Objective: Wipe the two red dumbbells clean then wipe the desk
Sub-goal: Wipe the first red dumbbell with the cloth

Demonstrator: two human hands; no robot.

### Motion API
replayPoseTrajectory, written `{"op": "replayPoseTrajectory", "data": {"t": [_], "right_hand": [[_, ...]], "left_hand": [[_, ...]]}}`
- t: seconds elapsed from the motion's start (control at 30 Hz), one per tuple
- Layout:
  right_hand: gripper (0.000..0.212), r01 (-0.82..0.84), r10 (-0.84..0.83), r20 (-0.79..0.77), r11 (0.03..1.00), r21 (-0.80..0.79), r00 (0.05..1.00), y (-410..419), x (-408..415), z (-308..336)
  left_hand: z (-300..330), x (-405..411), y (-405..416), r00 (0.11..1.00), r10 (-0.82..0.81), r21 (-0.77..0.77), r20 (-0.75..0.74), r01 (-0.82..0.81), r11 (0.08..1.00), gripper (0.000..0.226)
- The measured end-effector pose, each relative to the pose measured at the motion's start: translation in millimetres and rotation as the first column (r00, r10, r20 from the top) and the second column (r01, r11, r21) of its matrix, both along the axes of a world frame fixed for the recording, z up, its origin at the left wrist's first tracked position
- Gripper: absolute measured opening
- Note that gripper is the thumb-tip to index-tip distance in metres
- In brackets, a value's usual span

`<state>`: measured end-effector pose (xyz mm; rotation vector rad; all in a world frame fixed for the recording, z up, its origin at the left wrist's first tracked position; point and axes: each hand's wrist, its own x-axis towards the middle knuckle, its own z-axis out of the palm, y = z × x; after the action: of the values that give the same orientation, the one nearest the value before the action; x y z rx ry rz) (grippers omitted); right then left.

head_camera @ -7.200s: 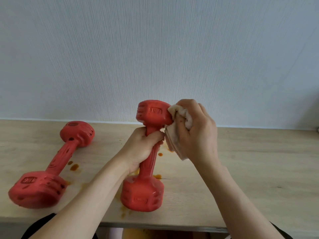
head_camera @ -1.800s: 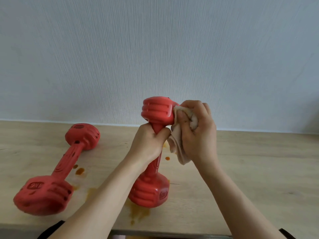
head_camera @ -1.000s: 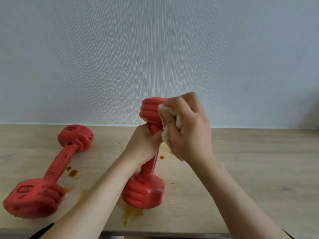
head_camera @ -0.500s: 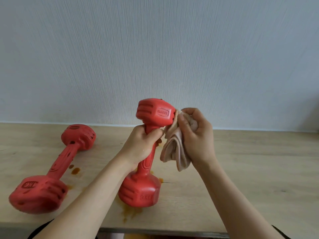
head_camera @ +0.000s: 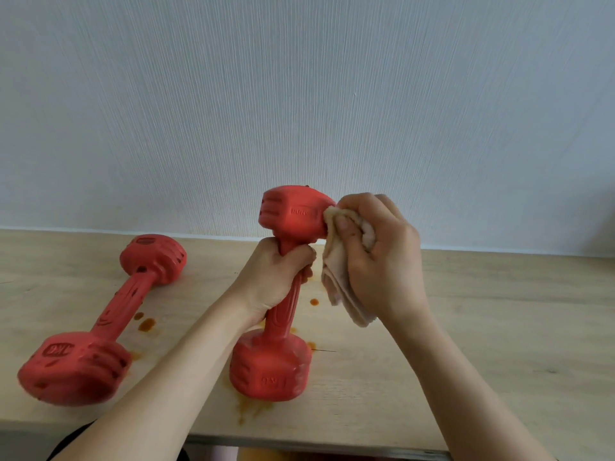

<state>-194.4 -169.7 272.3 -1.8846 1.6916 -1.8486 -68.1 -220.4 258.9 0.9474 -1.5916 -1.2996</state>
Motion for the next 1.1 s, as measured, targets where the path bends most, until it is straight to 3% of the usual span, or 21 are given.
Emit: {"op": "replayPoseTrajectory", "data": {"t": [0.23,0.33,0.47,0.57,0.63,0.9,1.0,1.1], "right_hand": [[0.015,-0.003,-0.019,0.133,0.987,0.159,0.991,-6,-11,-10],[0.010,0.018,-0.023,0.059,0.997,0.079,0.998,1,-1,-7],[0.030,0.022,-0.020,-0.084,1.000,0.020,0.996,11,18,-1],[0.010,-0.015,0.011,0.043,0.995,0.100,0.999,7,7,-8],[0.012,-0.007,-0.005,0.078,0.987,0.159,0.997,4,-5,-13],[0.012,0.022,-0.020,-0.038,0.999,0.028,0.999,7,8,-6],[0.008,0.003,-0.004,0.012,0.998,0.062,1.000,3,3,-9],[0.008,0.001,-0.007,0.045,0.990,0.138,0.999,0,-5,-13]], "left_hand": [[-3,-2,5,0.999,-0.052,0.052,0.004,0.052,0.997,0.025],[-3,-1,4,1.000,-0.019,0.076,0.011,0.018,0.997,0.029],[-2,-2,4,0.999,-0.005,0.093,-0.033,0.008,0.996,0.028],[-4,-2,3,1.000,-0.015,0.078,-0.020,0.016,0.997,0.024],[-5,-3,3,1.000,-0.019,0.075,-0.009,0.020,0.997,0.025],[-7,-2,-1,0.998,-0.067,0.085,-0.018,0.069,0.994,0.016],[-10,-3,-2,0.996,-0.085,0.088,-0.015,0.086,0.992,0.025],[-11,-3,-2,0.997,-0.076,0.113,-0.013,0.077,0.991,0.015]]}}
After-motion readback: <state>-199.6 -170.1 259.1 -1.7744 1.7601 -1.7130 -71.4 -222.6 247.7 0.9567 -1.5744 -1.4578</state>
